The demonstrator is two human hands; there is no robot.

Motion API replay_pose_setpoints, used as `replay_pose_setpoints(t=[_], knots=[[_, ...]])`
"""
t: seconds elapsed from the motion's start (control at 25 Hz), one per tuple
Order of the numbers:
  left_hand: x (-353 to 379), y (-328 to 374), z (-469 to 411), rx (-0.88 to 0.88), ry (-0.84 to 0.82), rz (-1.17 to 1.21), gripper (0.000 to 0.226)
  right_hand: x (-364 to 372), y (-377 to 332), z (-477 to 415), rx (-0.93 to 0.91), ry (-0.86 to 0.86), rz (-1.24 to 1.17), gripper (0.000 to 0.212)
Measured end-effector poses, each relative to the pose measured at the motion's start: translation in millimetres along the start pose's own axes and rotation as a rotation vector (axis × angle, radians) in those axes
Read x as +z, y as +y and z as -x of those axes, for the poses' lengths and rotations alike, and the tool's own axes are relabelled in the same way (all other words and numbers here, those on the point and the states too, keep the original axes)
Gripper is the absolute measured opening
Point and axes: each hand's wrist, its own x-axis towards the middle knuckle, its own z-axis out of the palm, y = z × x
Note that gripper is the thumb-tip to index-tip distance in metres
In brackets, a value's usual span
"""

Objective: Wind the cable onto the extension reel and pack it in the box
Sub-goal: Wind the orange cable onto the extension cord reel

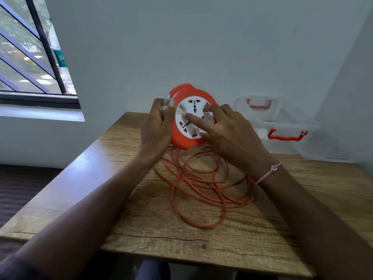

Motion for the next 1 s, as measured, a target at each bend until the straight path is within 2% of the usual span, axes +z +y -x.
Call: replay_pose_setpoints(t=[0.08,0.28,0.36,0.48,0.56,0.6,0.68,0.76,0.8,0.88,1.0], knots=[[0.7,-0.6,-0.2,0.038,-0.018,-0.042,0.032,1.8,-2.6,0.4,-0.019,-0.039,0.112,0.061],[4.7,0.0,3.9,0.083,-0.037,-0.053,0.041,-8.5,-11.5,-3.0,0.097,0.137,0.021,0.056],[8.7,2.4,7.6,0.120,-0.018,-0.076,0.040,-9.8,-17.7,-7.9,0.334,0.187,-0.132,0.061],[13.5,4.0,9.9,0.124,-0.012,-0.071,0.040,-8.9,-22.4,-18.9,0.788,0.136,-0.604,0.059],[14.1,1.9,9.3,0.103,-0.021,-0.080,0.041,-10.3,-20.1,-20.4,0.860,0.135,-0.735,0.055],[13.9,0.5,8.8,0.090,-0.024,-0.085,0.041,-11.8,-17.0,-17.7,0.783,0.165,-0.673,0.053],[11.9,-1.8,6.1,0.062,-0.021,-0.071,0.038,-13.5,-8.1,-9.6,0.476,0.225,-0.404,0.045],[8.8,-1.7,3.4,0.033,-0.008,-0.029,0.034,-18.0,1.2,-4.7,0.187,0.149,-0.225,0.043],[7.3,-0.7,2.5,0.022,-0.001,-0.012,0.032,-18.6,4.1,-3.6,0.107,0.083,-0.163,0.045],[5.9,2.0,2.3,0.014,-0.002,-0.001,0.031,-17.1,5.1,-3.5,0.038,0.027,-0.042,0.050],[7.8,4.0,4.1,0.028,-0.005,-0.015,0.034,-14.2,3.0,-4.1,0.015,0.067,0.065,0.053]])
